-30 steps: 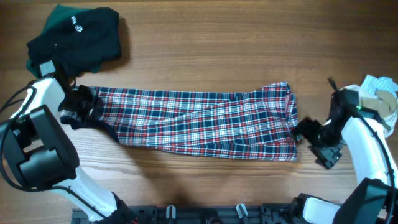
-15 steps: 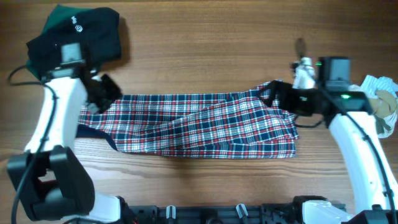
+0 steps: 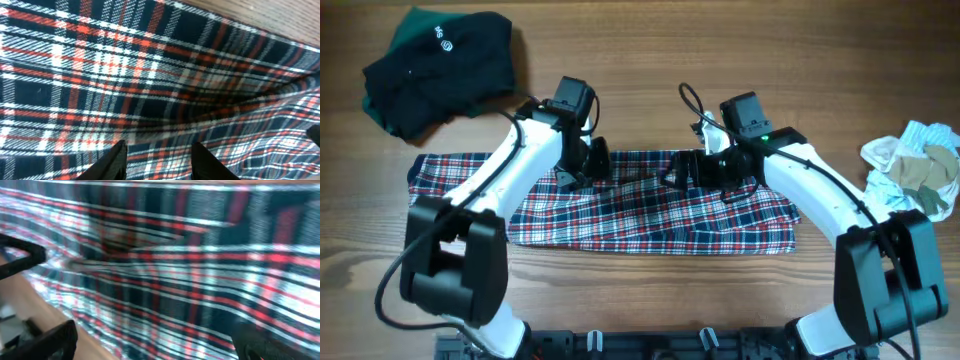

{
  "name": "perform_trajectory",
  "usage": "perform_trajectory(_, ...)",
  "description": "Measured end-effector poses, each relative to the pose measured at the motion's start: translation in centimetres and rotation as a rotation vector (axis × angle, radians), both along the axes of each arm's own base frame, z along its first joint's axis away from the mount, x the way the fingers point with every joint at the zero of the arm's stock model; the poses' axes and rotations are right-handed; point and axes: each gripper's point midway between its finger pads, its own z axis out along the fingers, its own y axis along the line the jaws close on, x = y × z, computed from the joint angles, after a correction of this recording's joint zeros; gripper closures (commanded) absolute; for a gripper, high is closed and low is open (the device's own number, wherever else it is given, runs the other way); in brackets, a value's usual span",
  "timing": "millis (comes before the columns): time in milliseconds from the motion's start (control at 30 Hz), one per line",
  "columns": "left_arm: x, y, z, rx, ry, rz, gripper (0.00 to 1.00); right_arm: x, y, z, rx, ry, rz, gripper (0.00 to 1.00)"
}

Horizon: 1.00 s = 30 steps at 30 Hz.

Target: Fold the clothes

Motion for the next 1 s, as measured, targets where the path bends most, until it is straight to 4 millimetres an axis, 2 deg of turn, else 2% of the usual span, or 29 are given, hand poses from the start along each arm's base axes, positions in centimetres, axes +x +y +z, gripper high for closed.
perform_trajectory(133,0.3,-0.1,-1.3,0.004,0.016,0.0,0.55,-0.1,-4.2,-2.0,-0.239,0.048,-0.157,0.0)
perform_trajectory(200,0.3,-0.1,-1.9,0.01,0.028,0.0,0.47,0.0,-6.1,-2.5,-0.33,0.056,-0.232,0.0)
perform_trajectory(467,0.3,0.4,-2.6,0.041,0.036,0.004,0.43,1.6,-11.1,-2.7,-0.423,0.049,-0.396,0.0)
perform_trajectory(567,0.3,0.5,-2.6,0.045,0.035,0.001,0.34,1.9,-12.2,-2.7,-0.44,0.047,-0.423,0.0)
perform_trajectory(600,0.4,0.6,-2.6,0.056,0.03,-0.002,0.32,2.1,-13.3,-2.7,-0.454,0.047,-0.45,0.0)
perform_trajectory(767,0.6,1.8,-2.8,0.108,0.019,0.004,0.31,2.0,-16.4,-2.8,-0.457,0.086,-0.523,0.0)
perform_trajectory(900,0.6,2.7,-2.9,0.126,0.027,0.008,0.29,2.0,-15.7,-2.3,-0.423,0.072,-0.49,0.0)
perform_trajectory(1000,0.4,4.0,-2.4,0.136,0.039,0.033,0.27,3.0,-14.3,-0.5,-0.335,-0.002,-0.442,0.0)
